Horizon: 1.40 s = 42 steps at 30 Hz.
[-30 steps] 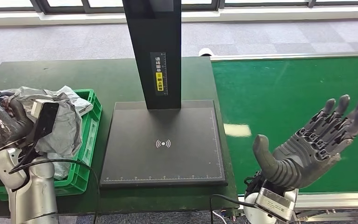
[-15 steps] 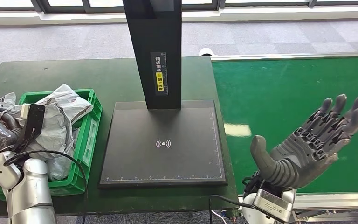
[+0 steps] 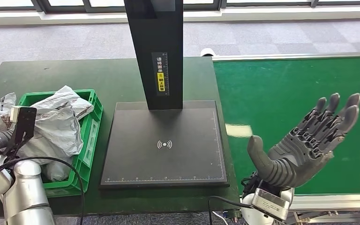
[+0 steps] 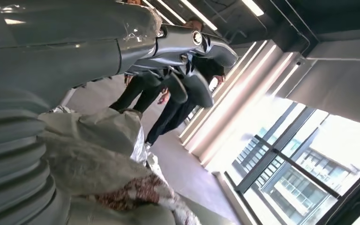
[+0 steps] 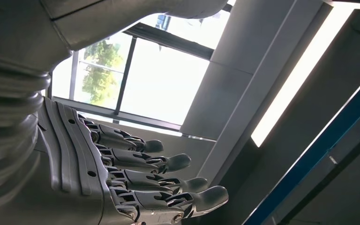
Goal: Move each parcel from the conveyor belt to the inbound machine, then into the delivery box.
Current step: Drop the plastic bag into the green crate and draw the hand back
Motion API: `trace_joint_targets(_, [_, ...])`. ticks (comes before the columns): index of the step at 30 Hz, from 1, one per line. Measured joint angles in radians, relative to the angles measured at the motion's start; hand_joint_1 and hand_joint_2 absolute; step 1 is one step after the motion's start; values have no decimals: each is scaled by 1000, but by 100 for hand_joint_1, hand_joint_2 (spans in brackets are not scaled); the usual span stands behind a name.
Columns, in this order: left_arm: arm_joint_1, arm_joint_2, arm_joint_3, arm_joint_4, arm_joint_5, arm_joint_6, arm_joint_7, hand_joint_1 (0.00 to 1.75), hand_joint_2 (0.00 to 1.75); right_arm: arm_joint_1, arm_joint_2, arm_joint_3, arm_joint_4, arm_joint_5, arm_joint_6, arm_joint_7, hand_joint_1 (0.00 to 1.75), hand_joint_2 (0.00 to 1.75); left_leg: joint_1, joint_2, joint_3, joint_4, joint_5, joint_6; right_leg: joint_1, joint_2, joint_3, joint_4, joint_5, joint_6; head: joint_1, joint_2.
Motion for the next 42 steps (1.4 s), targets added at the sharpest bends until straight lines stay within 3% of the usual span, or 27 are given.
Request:
trace_joint_targets(8, [0,-53,80,-76,61,0,-145,0,175,0,0,0,3,0,0,0,0,175,0,0,0,0,0,0,0,0,0,0,0,0,0,0])
trace_joint_targets(12, [-3,-91,139,-124,150,0,-283,0,175,0,0,0,4,0,0,0,0,175,0,0,0,0,0,0,0,0,0,0,0,0,0,0])
trace_joint_targets(18, [1,-122,168,-181,324,0,-365,0,175,-1,0,0,8,0,0,0,0,175,0,0,0,0,0,0,0,0,0,0,0,0,0,0])
trace_joint_targets(23, [53,-138,112,-274,525,0,-376,0,175,-1,0,0,11,0,0,0,0,175,0,0,0,0,0,0,0,0,-1,0,0,0,0,0])
trace_joint_targets(38, [91,-151,47,-356,559,0,-378,0,175,-1,0,0,12,0,0,0,0,175,0,0,0,0,0,0,0,0,-1,0,0,0,0,0])
trace_joint_targets(42, [152,-154,-26,-425,694,0,-378,0,175,-2,0,2,17,10,0,0,0,175,0,1,0,0,0,0,0,1,-1,0,0,0,0,0])
